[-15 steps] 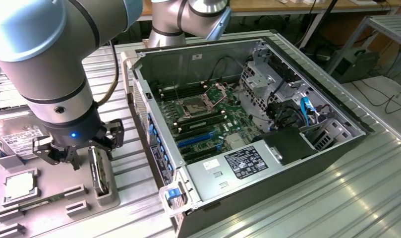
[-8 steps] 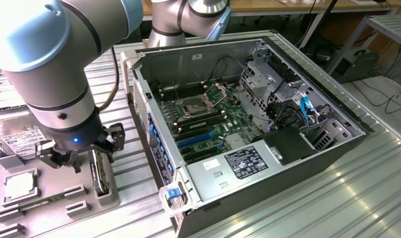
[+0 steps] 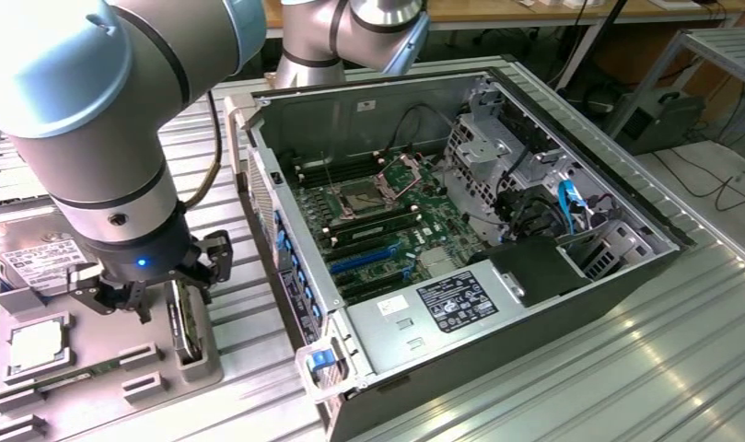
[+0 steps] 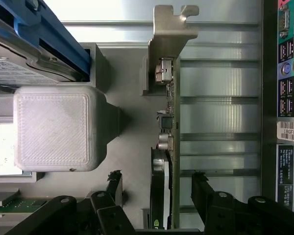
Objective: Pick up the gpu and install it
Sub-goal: 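Pick up the gpu and move the gpu toward the slot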
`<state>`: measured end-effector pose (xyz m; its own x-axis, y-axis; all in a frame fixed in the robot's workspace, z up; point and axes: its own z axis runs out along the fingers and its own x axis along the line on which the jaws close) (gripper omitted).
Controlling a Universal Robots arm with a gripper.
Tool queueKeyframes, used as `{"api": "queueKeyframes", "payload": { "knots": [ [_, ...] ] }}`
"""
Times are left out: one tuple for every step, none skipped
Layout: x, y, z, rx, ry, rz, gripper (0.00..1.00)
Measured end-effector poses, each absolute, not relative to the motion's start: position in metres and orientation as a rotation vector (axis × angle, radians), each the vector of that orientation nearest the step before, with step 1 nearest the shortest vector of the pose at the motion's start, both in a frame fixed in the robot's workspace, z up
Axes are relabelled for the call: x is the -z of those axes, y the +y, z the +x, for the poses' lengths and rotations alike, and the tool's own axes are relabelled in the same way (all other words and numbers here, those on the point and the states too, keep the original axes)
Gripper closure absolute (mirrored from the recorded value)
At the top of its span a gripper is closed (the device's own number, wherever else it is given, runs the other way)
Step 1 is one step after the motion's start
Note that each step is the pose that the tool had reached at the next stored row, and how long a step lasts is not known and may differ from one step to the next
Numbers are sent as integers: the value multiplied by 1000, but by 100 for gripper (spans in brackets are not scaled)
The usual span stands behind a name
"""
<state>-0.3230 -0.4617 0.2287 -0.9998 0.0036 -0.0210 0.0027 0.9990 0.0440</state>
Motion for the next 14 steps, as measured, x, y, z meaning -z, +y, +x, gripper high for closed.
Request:
{"api": "queueKeyframes", "payload": {
  "knots": [
    [-229,-462,-323,-69,3120,5,32],
    [-229,-462,-323,-69,3120,5,32],
    [-229,-462,-323,-69,3120,5,32],
    [-229,-462,-323,-69,3120,5,53],
    [-228,-462,-323,-69,3120,5,59],
    [-228,-462,-322,-69,3120,5,59],
    [-228,-462,-321,-69,3120,5,59],
    [-228,-462,-321,-69,3120,5,72],
    [-228,-462,-321,-69,3120,5,72],
    [-228,-462,-321,-69,3120,5,72],
    [-228,-462,-321,-68,3120,5,72],
    [-228,-462,-321,-68,3120,5,72],
    [-229,-462,-321,-69,3120,5,72],
    [-244,-462,-321,-69,3120,5,72]
  ]
}}
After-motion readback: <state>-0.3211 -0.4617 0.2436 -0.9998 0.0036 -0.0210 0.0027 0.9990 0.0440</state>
